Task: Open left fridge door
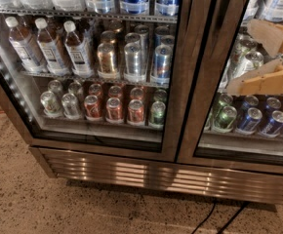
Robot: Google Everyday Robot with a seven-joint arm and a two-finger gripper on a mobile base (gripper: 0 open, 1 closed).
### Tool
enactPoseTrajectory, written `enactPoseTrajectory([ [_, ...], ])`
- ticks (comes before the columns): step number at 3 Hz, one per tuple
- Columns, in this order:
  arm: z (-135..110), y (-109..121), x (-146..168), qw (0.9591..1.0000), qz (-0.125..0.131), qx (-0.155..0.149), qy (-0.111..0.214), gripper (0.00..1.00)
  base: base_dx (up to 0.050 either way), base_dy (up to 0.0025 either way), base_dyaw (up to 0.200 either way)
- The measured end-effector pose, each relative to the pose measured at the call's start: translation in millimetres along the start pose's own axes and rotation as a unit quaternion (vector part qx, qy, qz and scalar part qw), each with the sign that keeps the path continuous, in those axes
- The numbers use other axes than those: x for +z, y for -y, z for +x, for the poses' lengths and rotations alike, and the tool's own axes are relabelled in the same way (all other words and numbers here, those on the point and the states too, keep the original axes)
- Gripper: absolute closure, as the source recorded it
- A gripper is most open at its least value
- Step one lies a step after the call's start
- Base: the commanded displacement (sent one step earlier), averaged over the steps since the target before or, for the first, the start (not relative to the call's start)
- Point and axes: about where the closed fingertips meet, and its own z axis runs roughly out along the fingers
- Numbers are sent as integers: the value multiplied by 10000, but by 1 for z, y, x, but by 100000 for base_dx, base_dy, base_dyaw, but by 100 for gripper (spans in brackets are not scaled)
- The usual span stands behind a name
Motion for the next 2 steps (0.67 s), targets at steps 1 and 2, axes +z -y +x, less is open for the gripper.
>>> enactPoseTrajectory([
  [1,0,0,0,10000,0,0,0,0,0,0,0],
  [2,0,1,42,9996,-225,37,-186,0,0,0,0],
])
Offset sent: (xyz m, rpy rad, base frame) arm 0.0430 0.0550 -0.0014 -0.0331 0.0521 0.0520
